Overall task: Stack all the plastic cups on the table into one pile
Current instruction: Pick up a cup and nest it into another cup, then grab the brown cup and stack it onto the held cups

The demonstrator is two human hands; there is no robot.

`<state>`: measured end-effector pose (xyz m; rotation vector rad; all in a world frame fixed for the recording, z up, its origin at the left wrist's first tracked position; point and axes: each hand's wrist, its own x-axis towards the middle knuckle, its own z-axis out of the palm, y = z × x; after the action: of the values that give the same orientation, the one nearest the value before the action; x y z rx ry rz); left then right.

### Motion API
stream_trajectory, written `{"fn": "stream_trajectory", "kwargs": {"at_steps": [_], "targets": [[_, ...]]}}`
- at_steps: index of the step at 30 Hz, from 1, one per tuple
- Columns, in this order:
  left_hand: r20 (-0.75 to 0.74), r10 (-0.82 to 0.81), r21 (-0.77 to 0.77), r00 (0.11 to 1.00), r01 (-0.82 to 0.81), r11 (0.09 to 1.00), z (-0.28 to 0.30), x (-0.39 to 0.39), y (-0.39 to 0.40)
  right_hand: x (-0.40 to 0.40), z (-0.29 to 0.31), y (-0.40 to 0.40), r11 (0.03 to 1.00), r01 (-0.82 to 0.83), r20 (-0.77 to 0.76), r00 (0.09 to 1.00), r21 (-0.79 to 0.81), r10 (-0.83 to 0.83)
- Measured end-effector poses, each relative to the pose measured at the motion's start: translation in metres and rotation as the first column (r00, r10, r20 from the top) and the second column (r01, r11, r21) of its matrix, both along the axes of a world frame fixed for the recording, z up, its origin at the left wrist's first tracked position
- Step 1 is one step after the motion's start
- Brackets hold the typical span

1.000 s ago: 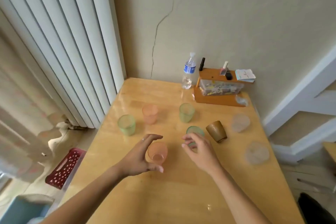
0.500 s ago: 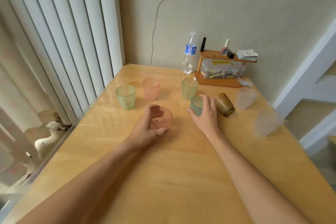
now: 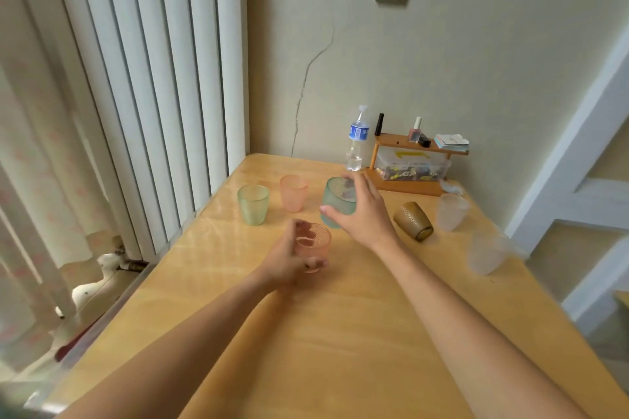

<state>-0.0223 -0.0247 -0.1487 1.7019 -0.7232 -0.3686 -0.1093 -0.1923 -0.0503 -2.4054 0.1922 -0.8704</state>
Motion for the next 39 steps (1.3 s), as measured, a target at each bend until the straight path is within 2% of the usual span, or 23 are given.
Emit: {"fn": "stream_trajectory", "kwargs": {"at_steps": [4, 9, 15, 18, 21, 26, 28, 31, 34, 39], "targets": [[-0.059, -0.021, -0.081, 0.998, 0.017, 0.997, -0.005, -0.004, 0.002, 0.004, 0.004, 0.020, 0.995, -0.096, -0.099, 0.990, 0.010, 0.097], [-0.111, -0.055, -0.143, 0.992, 0.039, 0.989, -0.005, -0.011, 0.004, 0.008, -0.020, 0.028, 0.992, -0.122, -0.218, 0.968, 0.016, 0.122], [-0.050, -0.014, -0.133, 0.999, 0.007, 0.991, -0.004, -0.015, 0.003, 0.009, -0.045, 0.035, 0.990, -0.141, -0.272, 0.954, -0.029, 0.128], [-0.038, -0.021, -0.189, 0.999, 0.013, 0.982, 0.001, -0.018, -0.001, 0.007, -0.043, 0.035, 0.988, -0.156, -0.275, 0.950, -0.019, 0.145], [0.017, 0.072, -0.269, 0.997, -0.065, 0.961, 0.010, -0.023, -0.011, 0.006, -0.041, 0.033, 0.984, -0.175, -0.268, 0.948, 0.018, 0.173], [0.158, 0.187, -0.225, 0.970, -0.149, 0.963, 0.011, -0.021, -0.027, 0.001, -0.027, 0.008, 0.969, -0.181, -0.321, 0.919, 0.168, 0.228], [0.173, 0.235, -0.217, 0.956, -0.196, 0.956, 0.009, -0.020, -0.031, 0.003, -0.025, -0.013, 0.982, -0.102, -0.292, 0.945, 0.162, 0.146], [0.174, 0.265, -0.227, 0.948, -0.223, 0.948, 0.007, -0.019, -0.036, 0.011, -0.030, -0.056, 0.989, 0.148, -0.293, 0.945, -0.015, -0.146], [0.186, 0.268, -0.236, 0.945, -0.222, 0.946, 0.004, -0.014, -0.037, 0.015, -0.033, -0.095, 0.926, 0.318, -0.347, 0.861, -0.204, -0.372], [0.179, 0.246, -0.273, 0.953, -0.192, 0.943, -0.001, -0.011, -0.036, 0.012, -0.048, -0.132, 0.825, 0.461, -0.414, 0.715, -0.328, -0.564]]}}
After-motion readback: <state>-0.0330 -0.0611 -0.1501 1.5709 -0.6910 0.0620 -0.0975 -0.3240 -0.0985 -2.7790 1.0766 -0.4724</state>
